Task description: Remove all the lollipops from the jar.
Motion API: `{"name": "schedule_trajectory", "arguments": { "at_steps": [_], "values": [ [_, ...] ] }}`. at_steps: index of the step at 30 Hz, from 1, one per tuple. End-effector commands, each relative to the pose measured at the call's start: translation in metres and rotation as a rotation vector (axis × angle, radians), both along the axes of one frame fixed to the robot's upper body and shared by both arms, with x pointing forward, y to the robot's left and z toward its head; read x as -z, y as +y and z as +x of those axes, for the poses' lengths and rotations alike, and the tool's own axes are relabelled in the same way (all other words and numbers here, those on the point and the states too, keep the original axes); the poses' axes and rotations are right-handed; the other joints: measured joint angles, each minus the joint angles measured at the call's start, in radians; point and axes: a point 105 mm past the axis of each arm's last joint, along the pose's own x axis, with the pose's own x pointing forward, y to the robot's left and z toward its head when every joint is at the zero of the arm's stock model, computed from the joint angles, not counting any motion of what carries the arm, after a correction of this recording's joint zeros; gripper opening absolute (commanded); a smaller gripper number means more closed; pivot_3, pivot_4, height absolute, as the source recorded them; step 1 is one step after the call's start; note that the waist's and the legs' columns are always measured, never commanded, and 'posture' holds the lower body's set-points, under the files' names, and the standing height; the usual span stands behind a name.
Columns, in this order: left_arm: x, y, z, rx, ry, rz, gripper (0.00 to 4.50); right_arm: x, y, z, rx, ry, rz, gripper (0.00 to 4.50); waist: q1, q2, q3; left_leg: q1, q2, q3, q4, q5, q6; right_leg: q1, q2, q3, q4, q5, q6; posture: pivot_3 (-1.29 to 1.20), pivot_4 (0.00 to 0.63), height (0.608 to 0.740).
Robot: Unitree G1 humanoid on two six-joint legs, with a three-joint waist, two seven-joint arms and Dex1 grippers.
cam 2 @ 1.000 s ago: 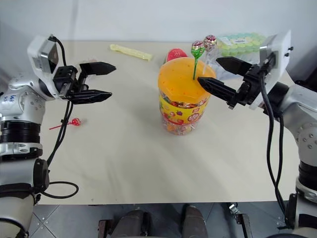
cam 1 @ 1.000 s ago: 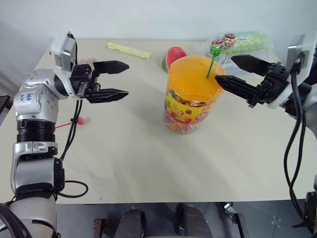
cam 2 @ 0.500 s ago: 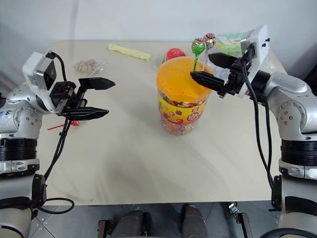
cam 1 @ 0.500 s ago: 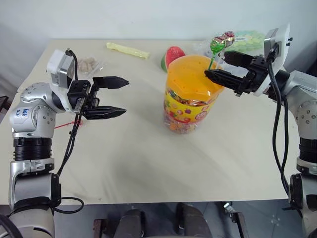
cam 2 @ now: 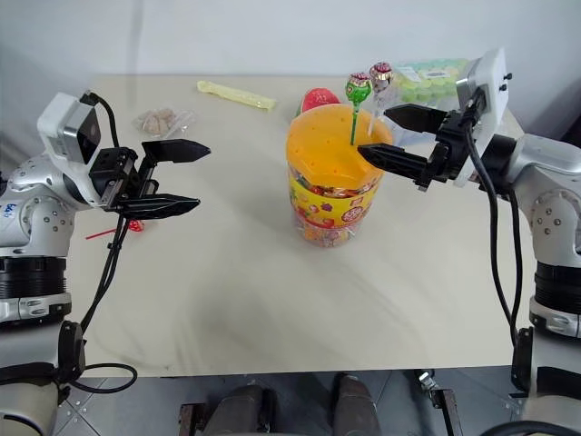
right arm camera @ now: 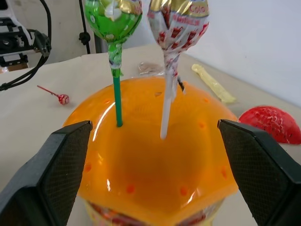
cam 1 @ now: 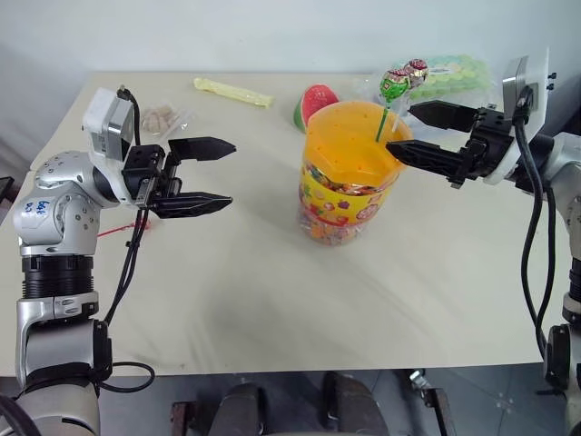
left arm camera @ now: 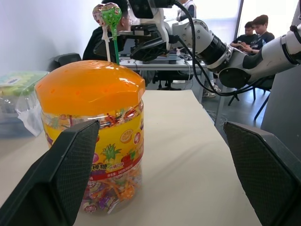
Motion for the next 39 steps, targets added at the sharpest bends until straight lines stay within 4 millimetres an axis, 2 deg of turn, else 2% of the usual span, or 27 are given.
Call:
{"name": "schedule_trajectory", "arguments": {
  "at_steps": [1, 2, 6, 23, 26, 35, 39],
  "values": [
    [-0.012, -0.004, -0.002, 0.018, -0.045, -0.009, 4.47, -0.013, -0.01, -0.005, 0.035, -0.053, 0.003, 4.5, 0.0, 0.0, 0.0, 0.0, 0.0, 0.0, 0.0, 0.0, 0.0, 0.0, 0.0, 0.0, 0.0, 0.0, 0.0, 0.0, 0.15, 0.74],
    [-0.012, -0.004, -0.002, 0.019, -0.045, -0.009, 4.47, -0.013, -0.011, -0.004, 0.042, -0.05, 0.004, 4.5, 0.0, 0.0, 0.0, 0.0, 0.0, 0.0, 0.0, 0.0, 0.0, 0.0, 0.0, 0.0, 0.0, 0.0, 0.0, 0.0, 0.15, 0.74],
    [-0.014, -0.005, 0.0, 0.02, -0.048, -0.013, 4.5, -0.012, -0.012, 0.001, 0.055, -0.042, 0.003, 3.66, 0.0, 0.0, 0.0, 0.0, 0.0, 0.0, 0.0, 0.0, 0.0, 0.0, 0.0, 0.0, 0.0, 0.0, 0.0, 0.0, 0.15, 0.74],
    [-0.015, -0.002, -0.002, -0.001, -0.055, -0.022, 4.5, -0.014, 0.007, 0.026, -0.004, -0.033, 0.01, 3.66, -0.002, 0.0, 0.0, 0.0, 0.0, 0.0, 0.0, 0.0, 0.0, 0.0, 0.0, 0.0, 0.0, 0.0, 0.0, 0.0, 0.15, 0.74],
    [-0.014, 0.0, -0.004, -0.004, -0.055, -0.021, 4.5, -0.019, 0.008, 0.025, -0.004, -0.049, 0.015, 3.05, -0.002, 0.0, 0.0, 0.0, 0.0, 0.0, 0.0, 0.0, 0.0, 0.0, 0.0, 0.0, 0.0, 0.0, 0.0, 0.0, 0.15, 0.74],
    [-0.012, 0.012, -0.008, 0.015, -0.038, 0.035, 4.5, -0.043, 0.006, 0.021, 0.025, -0.128, 0.011, 0.03, -0.002, 0.0, 0.0, 0.0, 0.0, 0.0, 0.0, 0.0, 0.0, 0.0, 0.0, 0.0, 0.0, 0.0, 0.0, 0.0, 0.15, 0.74],
    [-0.014, 0.012, -0.007, 0.035, -0.039, 0.045, 4.5, -0.058, 0.004, 0.018, 0.048, -0.176, 0.022, 0.03, -0.001, 0.001, 0.0, 0.0, 0.0, 0.0, 0.0, 0.0, 0.0, 0.0, 0.0, 0.0, 0.0, 0.0, 0.0, 0.0, 0.15, 0.74]
  ]
}}
